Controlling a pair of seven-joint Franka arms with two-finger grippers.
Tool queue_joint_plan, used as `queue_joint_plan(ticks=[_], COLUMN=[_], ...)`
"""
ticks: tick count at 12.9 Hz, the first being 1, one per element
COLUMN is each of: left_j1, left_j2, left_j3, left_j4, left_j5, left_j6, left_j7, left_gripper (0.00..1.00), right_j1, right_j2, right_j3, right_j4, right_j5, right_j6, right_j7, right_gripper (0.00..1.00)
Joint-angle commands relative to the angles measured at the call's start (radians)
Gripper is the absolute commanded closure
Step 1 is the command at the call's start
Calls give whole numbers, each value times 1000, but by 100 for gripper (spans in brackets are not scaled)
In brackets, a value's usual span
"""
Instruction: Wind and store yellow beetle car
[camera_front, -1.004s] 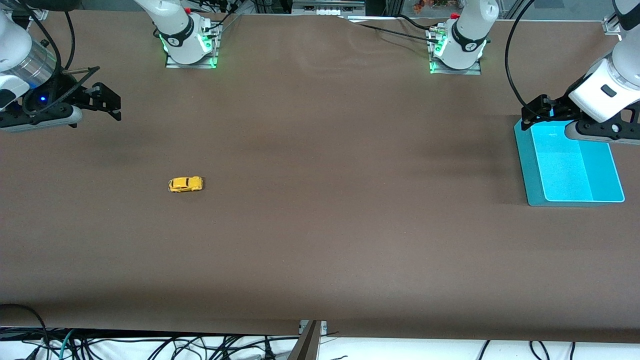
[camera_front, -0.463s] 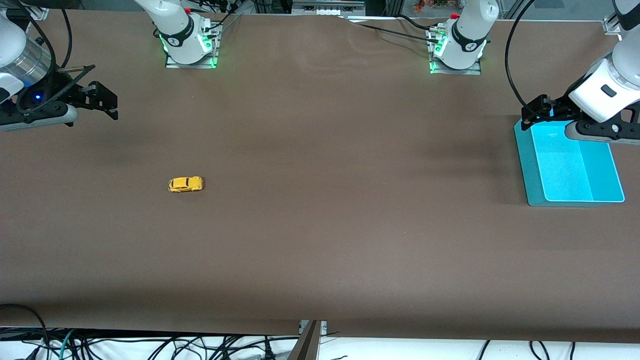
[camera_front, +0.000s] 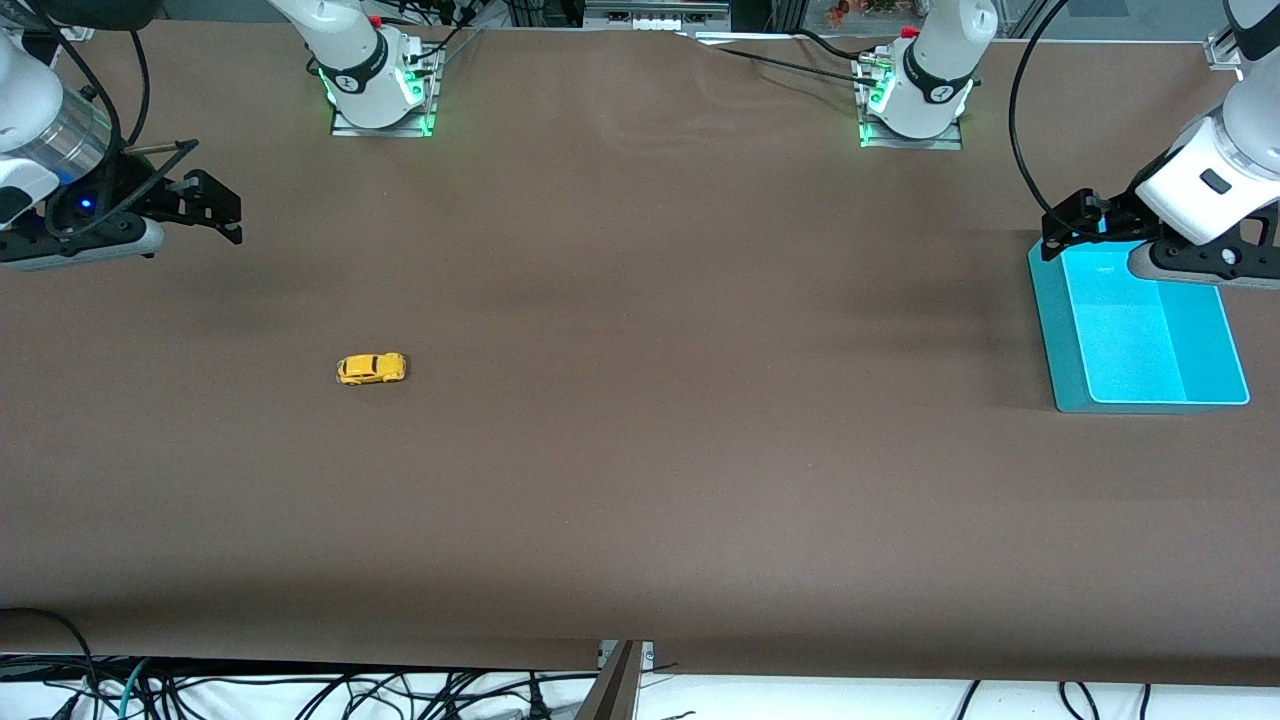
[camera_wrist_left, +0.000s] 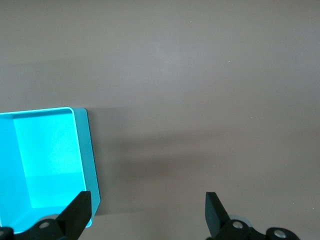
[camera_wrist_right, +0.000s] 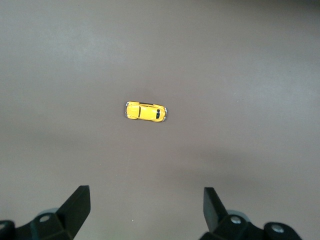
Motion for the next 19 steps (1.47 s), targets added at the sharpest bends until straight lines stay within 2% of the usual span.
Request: queue_joint_plan(ticks=[1, 19], left_j1=[-4, -6], left_j2=[-6, -7], left_j3=[-6, -12], left_j4=[11, 13], left_j5=[2, 2], left_j6=[-14, -16], left_j7=[-12, -26], left_gripper=[0, 0], right_j1=[6, 3], right_j2=[15, 29], right_j3=[5, 3], right_j4=[9, 7], right_j5=[-3, -2], right_j6=[-7, -2], right_j7=[24, 25], right_gripper=[0, 0])
